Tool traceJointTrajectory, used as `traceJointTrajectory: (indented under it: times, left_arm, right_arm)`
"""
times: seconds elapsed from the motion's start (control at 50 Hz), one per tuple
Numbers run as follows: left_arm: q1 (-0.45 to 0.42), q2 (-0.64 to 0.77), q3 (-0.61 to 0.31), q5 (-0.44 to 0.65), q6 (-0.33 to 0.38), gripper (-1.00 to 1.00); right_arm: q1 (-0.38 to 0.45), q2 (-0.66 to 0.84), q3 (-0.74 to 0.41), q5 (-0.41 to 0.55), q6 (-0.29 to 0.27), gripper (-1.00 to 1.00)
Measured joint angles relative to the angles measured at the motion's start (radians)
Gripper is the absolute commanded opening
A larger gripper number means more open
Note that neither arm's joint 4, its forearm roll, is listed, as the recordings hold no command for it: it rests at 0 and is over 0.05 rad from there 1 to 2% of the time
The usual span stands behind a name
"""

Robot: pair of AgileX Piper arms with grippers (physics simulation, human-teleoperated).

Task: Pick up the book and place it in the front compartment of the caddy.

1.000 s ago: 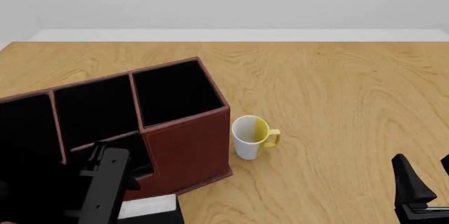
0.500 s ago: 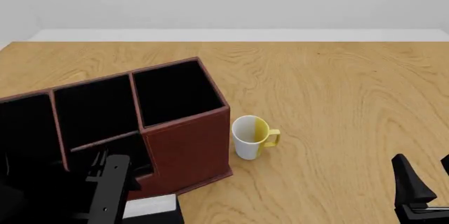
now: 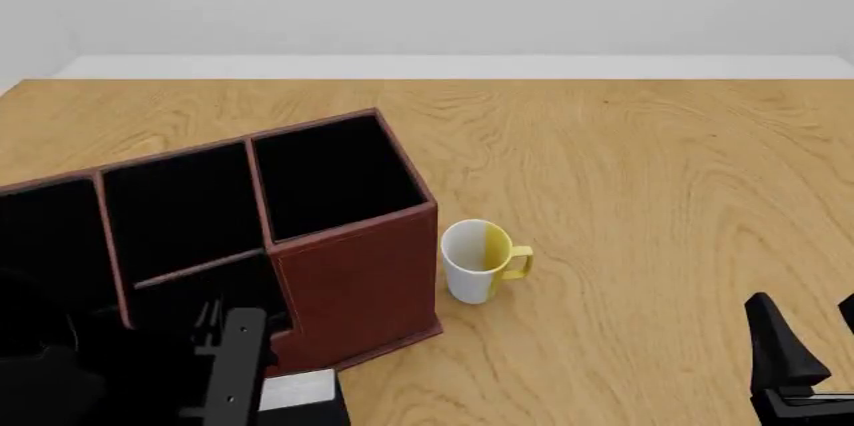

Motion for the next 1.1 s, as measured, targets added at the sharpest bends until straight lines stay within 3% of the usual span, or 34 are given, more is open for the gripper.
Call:
traceJointTrajectory:
  times: [0.5, 0.52, 1.1]
  left_arm:
    - [-0.003, 0.043, 0.079, -0.11, -0.031, 1.0]
    - [-0.002, 0.044, 0.079, -0.111, -0.031, -1.0]
    - [-0.075, -0.048, 0.018, -0.029, -0.058, -1.0]
  right_arm:
    - [0.0, 0.0, 0.0, 0.0, 0.0, 1.0]
    - [0.0, 0.0, 0.0, 0.0, 0.0, 1.0]
    - [0.0, 0.0, 0.0, 0.0, 0.0, 1.0]
